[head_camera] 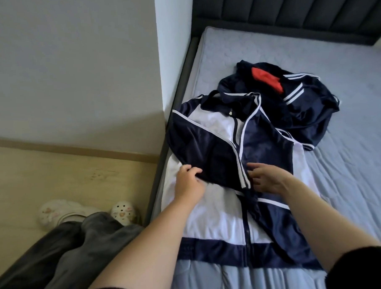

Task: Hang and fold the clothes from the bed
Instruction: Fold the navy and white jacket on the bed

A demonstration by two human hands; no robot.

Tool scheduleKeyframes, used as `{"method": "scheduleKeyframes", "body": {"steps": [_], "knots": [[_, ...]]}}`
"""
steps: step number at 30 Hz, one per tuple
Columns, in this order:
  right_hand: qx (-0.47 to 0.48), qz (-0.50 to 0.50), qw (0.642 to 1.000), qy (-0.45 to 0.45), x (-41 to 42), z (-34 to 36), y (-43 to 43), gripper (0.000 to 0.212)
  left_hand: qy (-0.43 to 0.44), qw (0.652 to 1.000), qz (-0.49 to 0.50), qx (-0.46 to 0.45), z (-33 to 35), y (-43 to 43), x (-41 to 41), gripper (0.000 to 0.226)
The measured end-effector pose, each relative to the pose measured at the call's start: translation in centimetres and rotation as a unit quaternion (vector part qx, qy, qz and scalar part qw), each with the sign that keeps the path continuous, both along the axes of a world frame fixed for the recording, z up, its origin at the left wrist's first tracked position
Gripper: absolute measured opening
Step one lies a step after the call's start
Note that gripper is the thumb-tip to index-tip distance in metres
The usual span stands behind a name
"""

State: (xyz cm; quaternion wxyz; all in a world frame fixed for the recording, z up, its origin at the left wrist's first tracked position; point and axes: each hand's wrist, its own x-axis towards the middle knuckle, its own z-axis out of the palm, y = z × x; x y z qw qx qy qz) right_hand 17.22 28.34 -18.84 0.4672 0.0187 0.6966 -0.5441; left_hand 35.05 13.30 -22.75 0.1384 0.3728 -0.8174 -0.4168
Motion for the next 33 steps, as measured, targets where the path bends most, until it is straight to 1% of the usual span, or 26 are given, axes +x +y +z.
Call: {"method": "scheduleKeyframes", "body": {"steps": [2,3,5,6,8,9,10,12,13,14,15,16,17,18,19,20,21,22,23,24,25,27,28,29,30,33], "knots": [[0.062,0.04,0.995,0.062,0.7,0.8,-0.3,0.025,0.036,0.988,0.058,0.136,0.6,0.4,-0.1,0.036],[0.096,0.043,0.988,0.109,1.0,1.4,-0.5,0.024,0.052,0.971,0.074,0.222,0.9,0.7,-0.2,0.037],[0.155,0.038,0.958,0.238,1.4,2.5,-1.0,0.039,0.087,0.912,0.071,0.393,1.4,1.5,-0.1,0.041],[0.175,0.047,0.933,0.311,2.0,3.0,-1.1,0.043,0.101,0.883,0.062,0.454,1.6,1.8,-0.1,0.043],[0.192,0.103,0.88,0.422,4.1,2.8,-1.3,0.045,0.121,0.849,0.05,0.512,1.9,2.1,-0.3,0.043],[0.21,0.141,0.852,0.458,5.6,2.1,-1.2,0.054,0.133,0.837,0.051,0.528,2.0,2.1,-0.3,0.042],[0.24,0.186,0.818,0.488,7.0,1.3,-1.2,0.067,0.145,0.824,0.057,0.544,2.1,2.0,-0.2,0.041],[0.311,0.299,0.727,0.534,9.3,-0.2,-0.9,0.084,0.165,0.799,0.074,0.574,2.0,1.7,0.0,0.039],[0.344,0.355,0.685,0.534,9.9,-0.8,-0.7,0.09,0.171,0.79,0.083,0.583,2.0,1.5,0.2,0.041],[0.369,0.392,0.657,0.528,10.2,-1.3,-0.5,0.092,0.175,0.782,0.09,0.591,2.0,1.4,0.4,0.044],[0.381,0.411,0.64,0.526,10.2,-1.5,-0.4,0.088,0.178,0.775,0.096,0.599,2.0,1.4,0.5,0.046],[0.377,0.409,0.633,0.538,10.1,-1.6,-0.3,0.076,0.18,0.771,0.098,0.603,2.0,1.3,0.5,0.046],[0.355,0.386,0.642,0.559,9.9,-1.4,-0.2,0.06,0.18,0.771,0.096,0.604,2.1,1.3,0.6,0.044],[0.308,0.331,0.682,0.575,9.9,-1.0,-0.2,0.044,0.18,0.772,0.09,0.603,2.2,1.3,0.6,0.04],[0.243,0.246,0.751,0.562,10.0,-0.4,0.0,0.032,0.182,0.771,0.084,0.605,2.2,1.2,0.5,0.034],[0.164,0.135,0.838,0.503,9.8,0.5,0.3,0.025,0.186,0.766,0.085,0.609,2.0,1.2,0.4,0.026],[0.057,0.001,0.915,0.4,9.5,1.5,0.6,0.024,0.195,0.758,0.09,0.616,1.8,1.2,0.5,0.019],[-0.048,-0.14,0.95,0.275,8.8,2.3,1.3,0.025,0.206,0.749,0.097,0.623,1.6,1.1,0.5,0.015],[-0.106,-0.254,0.948,0.16,8.0,2.8,2.3,0.023,0.217,0.739,0.103,0.629,1.5,1.1,0.6,0.014],[-0.104,-0.314,0.939,0.097,7.0,2.6,3.7,0.019,0.226,0.73,0.111,0.636,1.3,1.1,0.7,0.014],[-0.049,-0.324,0.941,0.081,6.3,2.2,5.2,0.016,0.232,0.719,0.124,0.643,1.3,1.0,0.8,0.015],[0.099,-0.237,0.96,0.113,5.7,0.5,8.4,0.019,0.236,0.706,0.146,0.652,1.2,1.0,1.0,0.019],[0.147,-0.179,0.963,0.137,6.0,-0.5,9.6,0.02,0.236,0.706,0.148,0.651,1.3,1.0,1.1,0.027],[0.171,-0.133,0.965,0.149,6.4,-1.3,10.3,0.019,0.235,0.705,0.148,0.652,1.5,1.0,1.1,0.035],[0.177,-0.111,0.965,0.16,6.8,-1.7,10.7,0.018,0.233,0.706,0.145,0.652,1.6,1.0,1.1,0.039],[0.165,-0.141,0.951,0.219,7.0,-1.9,10.4,0.012,0.218,0.716,0.132,0.65,1.8,1.1,1.2,0.045]]}}
